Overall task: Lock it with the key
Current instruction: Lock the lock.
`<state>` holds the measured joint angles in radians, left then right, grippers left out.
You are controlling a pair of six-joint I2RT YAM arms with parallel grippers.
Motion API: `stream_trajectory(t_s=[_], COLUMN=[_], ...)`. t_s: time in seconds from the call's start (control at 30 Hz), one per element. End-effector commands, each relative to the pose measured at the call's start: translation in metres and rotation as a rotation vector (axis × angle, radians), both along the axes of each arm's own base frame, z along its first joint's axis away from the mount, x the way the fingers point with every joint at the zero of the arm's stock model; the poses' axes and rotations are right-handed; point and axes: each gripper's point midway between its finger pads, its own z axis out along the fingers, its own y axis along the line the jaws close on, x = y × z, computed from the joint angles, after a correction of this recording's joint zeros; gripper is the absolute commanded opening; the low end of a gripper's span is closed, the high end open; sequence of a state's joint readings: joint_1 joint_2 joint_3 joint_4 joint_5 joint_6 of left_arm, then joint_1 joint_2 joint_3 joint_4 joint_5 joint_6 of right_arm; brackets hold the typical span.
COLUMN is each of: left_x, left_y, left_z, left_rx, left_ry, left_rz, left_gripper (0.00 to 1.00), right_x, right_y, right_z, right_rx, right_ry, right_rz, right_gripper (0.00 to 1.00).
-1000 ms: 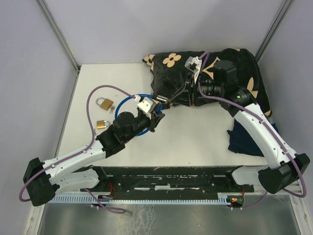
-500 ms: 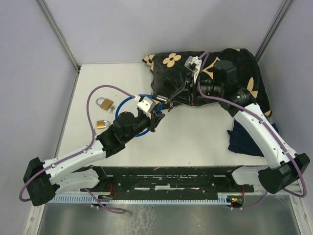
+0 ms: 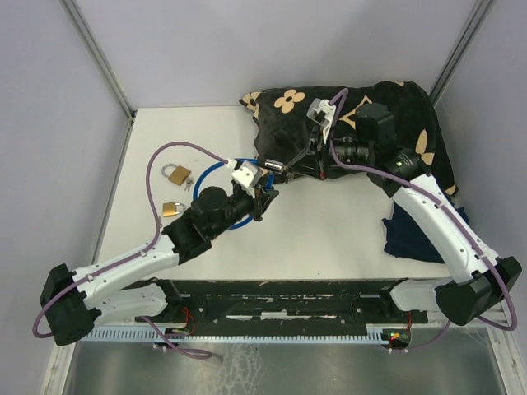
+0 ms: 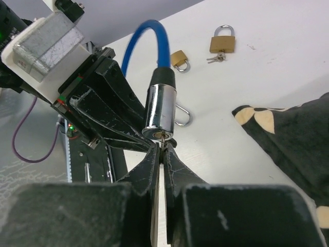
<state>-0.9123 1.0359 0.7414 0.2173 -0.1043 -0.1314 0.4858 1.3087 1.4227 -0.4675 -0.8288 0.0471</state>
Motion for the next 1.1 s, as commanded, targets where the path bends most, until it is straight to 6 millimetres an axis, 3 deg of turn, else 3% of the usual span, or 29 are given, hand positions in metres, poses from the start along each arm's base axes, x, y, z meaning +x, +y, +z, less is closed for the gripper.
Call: stream_trajectory(t_s=[0.0,0.43,0.6,1.07], left_x=[0.004,-0.003,0.000,-0.002], left_y=[-0.004,-0.014,-0.017,-0.034], left_z=[0.056,0.045,0.042,0.008], left_rx=[-0.144,-0.137,-0.178,-0.194], left_ry=[-0.075,0.036,0.122,0.395], left_rz=[0.014,-0.037,-0.094,-0.318], left_gripper=[0.03,0.03,0.03,0.03], right_x=[-0.001,-0.003,0.001,0.025], right_y=[0.000,-0.011,-0.022,-0.035], right_z=[0.009,-0.010,-0.027,-0.032], right_rx=[-0.024,-0.470,-0.692,-0.895], right_ry=[-0.072,-0.559,-0.737,-0.892], right_rz=[0.008,0.087,0.166,0.123], right_gripper=[0.05,0.02,0.02,0.02])
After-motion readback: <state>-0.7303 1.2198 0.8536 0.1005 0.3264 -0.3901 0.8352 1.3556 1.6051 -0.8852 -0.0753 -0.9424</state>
